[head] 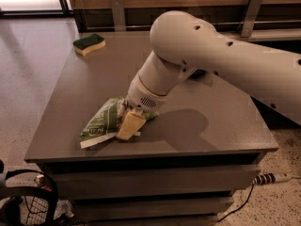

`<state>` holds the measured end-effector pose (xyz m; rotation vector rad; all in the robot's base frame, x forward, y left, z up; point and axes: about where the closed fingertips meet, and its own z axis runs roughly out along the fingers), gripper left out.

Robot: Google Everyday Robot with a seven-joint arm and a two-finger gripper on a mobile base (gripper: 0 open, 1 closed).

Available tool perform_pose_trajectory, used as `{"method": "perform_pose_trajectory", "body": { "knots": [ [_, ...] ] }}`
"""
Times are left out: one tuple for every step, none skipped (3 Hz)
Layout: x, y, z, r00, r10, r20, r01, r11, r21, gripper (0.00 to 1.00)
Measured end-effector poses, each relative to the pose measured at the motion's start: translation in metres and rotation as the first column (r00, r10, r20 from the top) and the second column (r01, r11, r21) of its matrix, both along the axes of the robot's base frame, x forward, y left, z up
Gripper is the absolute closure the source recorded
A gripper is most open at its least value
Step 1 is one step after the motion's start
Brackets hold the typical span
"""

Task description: Move green jalapeno chip bag near sponge

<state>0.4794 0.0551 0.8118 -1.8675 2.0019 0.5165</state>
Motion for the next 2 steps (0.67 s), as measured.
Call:
{"method": "perform_pose_trajectory", "body": {
  "knots": [
    [0.0,0.0,0.0018,1.0,0.0,0.0,0.0,1.0,0.0,0.87],
    [-0.0001,0.0,0.0027,1.0,0.0,0.0,0.0,1.0,0.0,1.0]
  ]
}}
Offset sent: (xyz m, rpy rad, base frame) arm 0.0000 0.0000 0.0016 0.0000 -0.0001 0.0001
